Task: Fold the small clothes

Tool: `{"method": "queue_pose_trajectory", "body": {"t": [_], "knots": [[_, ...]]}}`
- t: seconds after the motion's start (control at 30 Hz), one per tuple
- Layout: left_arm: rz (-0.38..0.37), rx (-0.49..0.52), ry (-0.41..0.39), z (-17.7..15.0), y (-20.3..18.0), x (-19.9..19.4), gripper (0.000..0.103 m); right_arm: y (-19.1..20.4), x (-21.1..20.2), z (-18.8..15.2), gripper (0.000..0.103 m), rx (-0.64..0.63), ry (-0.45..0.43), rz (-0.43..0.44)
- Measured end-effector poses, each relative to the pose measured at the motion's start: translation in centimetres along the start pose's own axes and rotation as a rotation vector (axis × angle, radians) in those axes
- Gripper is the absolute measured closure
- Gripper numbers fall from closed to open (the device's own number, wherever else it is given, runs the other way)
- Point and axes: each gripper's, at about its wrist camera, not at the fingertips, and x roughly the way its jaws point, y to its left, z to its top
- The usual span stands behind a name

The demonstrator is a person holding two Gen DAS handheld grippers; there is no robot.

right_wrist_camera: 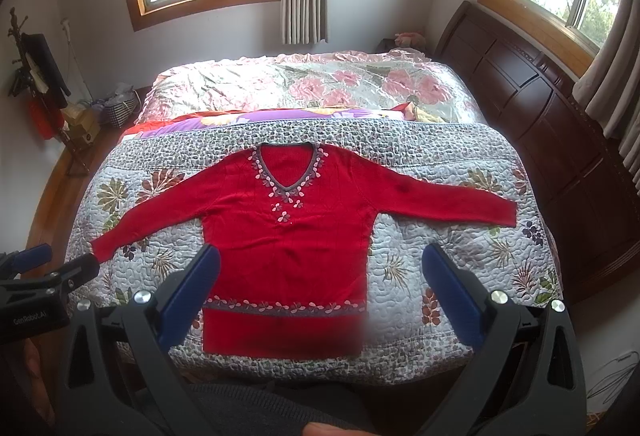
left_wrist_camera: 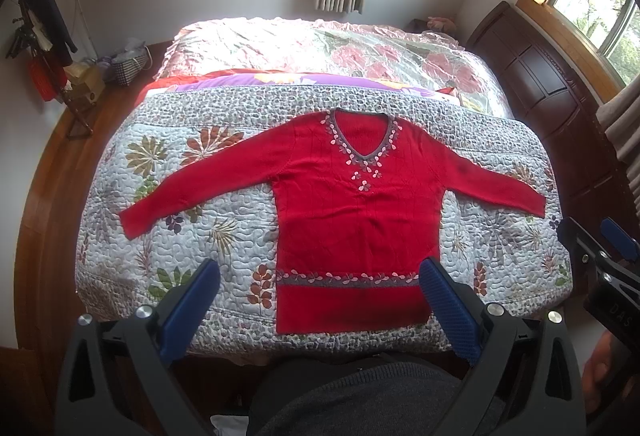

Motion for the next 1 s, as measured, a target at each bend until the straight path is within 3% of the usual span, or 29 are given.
{"method": "queue_pose_trajectory", "body": {"t": [1.0], "knots": [[0.01, -0.014, -0.007, 1.0, 0.5, 0.3, 0.004, 0.9, 1.3, 0.8, 0.003, -0.015, 0.013, 0.009]]}}
